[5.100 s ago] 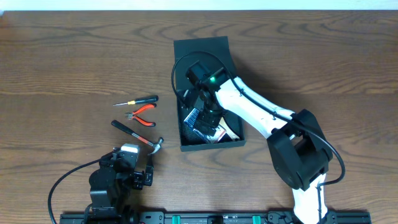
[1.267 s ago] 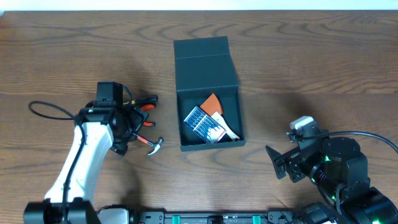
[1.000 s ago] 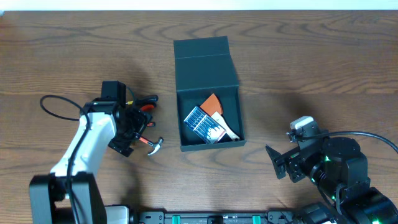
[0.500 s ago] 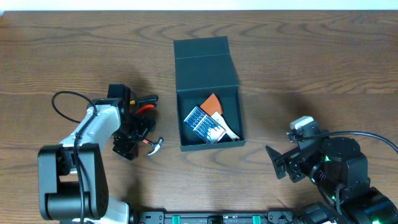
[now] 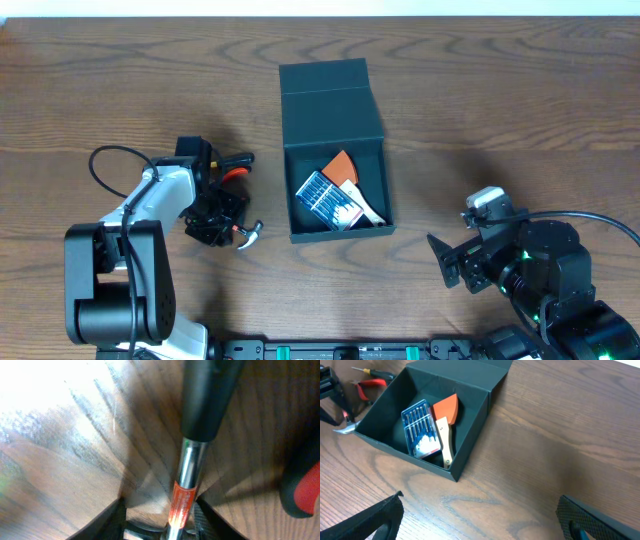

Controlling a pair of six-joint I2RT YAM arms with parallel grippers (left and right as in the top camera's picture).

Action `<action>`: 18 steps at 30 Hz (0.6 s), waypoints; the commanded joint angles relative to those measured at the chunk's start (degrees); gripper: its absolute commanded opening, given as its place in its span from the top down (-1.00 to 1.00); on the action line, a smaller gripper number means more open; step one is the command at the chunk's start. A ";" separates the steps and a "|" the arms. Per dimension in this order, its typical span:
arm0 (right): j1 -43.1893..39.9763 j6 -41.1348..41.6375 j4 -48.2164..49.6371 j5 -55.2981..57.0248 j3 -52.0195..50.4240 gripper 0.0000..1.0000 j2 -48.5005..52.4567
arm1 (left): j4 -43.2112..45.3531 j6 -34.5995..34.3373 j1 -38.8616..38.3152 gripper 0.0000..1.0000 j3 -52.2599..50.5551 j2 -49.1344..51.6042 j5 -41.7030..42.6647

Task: Pack container
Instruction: 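Lift the hammer with the left gripper and lower it into the box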

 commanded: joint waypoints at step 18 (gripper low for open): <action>-0.50 0.92 0.04 -0.42 -0.02 -0.99 -0.28 | 2.32 -0.33 0.26 0.89 0.96 0.42 -0.52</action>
